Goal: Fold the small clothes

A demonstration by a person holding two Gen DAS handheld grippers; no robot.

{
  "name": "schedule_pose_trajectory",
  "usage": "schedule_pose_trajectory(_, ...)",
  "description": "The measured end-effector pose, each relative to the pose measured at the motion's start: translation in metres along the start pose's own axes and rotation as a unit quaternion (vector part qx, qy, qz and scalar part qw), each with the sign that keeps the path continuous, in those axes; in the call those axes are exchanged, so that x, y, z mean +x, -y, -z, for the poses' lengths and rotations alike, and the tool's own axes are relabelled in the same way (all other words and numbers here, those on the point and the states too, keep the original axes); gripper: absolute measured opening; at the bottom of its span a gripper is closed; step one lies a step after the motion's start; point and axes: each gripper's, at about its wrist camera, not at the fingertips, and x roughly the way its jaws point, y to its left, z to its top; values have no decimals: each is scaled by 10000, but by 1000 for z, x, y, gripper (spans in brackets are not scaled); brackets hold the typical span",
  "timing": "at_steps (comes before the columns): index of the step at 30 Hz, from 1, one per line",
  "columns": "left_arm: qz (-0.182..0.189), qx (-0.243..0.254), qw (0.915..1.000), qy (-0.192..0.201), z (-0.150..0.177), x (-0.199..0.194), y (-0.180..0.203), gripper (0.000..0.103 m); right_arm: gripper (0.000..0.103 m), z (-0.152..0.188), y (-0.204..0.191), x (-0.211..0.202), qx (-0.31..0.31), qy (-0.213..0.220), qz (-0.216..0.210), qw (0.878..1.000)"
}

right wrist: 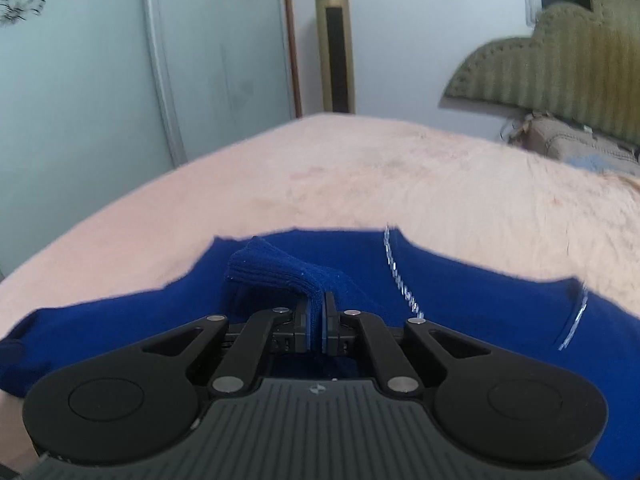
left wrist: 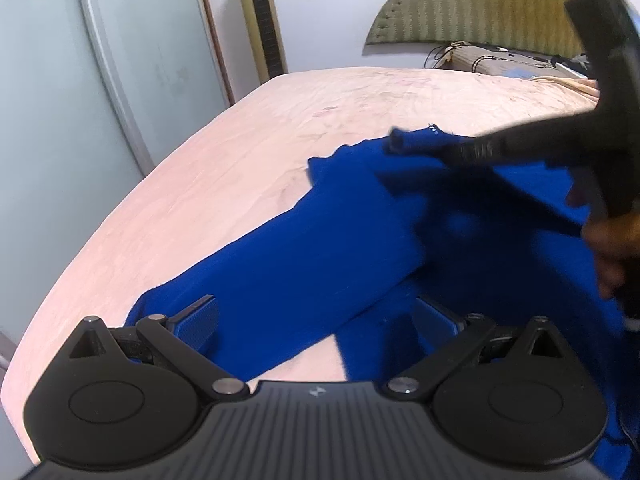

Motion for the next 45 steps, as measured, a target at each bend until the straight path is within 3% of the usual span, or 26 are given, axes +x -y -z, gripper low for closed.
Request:
schedule_pose_trajectory(1,8,-29,10000,2,1,-1,-3,103,23,3,2,3,117,-127,-28,9998)
schedule_pose_trajectory(3,15,-70,10000,28,2,-4,-7,103,50,5,6,4,412,-308,-157,9986)
schedule_pose_trajectory(7,-75,-88,9999,74,6,-8,-15,103,56,15,5,-25,611,12,-412,9973)
schedule_pose_trajectory(9,-133,-140,9998,52,8,-9,-22,103,62,18,4,-28,727,-71,-543,9959)
schedule_pose_trajectory(12,-188,-241,9995,37,11,-14,-35,103,62,21,7,-8,780,-562,-470,9943)
schedule_pose_trajectory(16,-489,-424,9979,95,16,-24,-67,103,63,18,-5,-26,772,-265,-524,9953)
schedule_pose_trajectory(19,-774,-655,9948,115,17,-30,-100,103,63,12,-37,-51,48,87,-474,9988)
schedule_pose_trajectory(21,-1131,-864,9896,184,17,-36,-124,103,63,13,-64,-65,-542,253,-653,9961)
schedule_pose_trajectory(24,-1685,-1223,9779,212,17,-42,-160,103,62,25,-115,-83,-1632,388,-1143,9792)
schedule_pose_trajectory(28,-2006,-1541,9673,185,22,-47,-195,103,61,50,-172,-94,-2771,349,-1668,9456)
schedule_pose_trajectory(30,-2077,-1525,9661,142,26,-48,-202,103,61,63,-194,-96,-3207,355,-1767,9299)
schedule_pose_trajectory(33,-1939,-1336,9719,-7,36,-47,-206,103,61,78,-219,-88,-3706,185,-1783,9113)
schedule_pose_trajectory(36,-1998,-1261,9716,-99,47,-48,-211,103,61,79,-233,-77,-3630,-217,-2224,9046)
schedule_pose_trajectory(41,-2471,-1587,9559,5,55,-61,-236,103,65,58,-243,-49,-2873,-968,-2946,9062)
schedule_pose_trajectory(45,-2747,-1890,9426,158,59,-75,-258,103,65,34,-256,-36,-2223,-1066,-3562,9013)
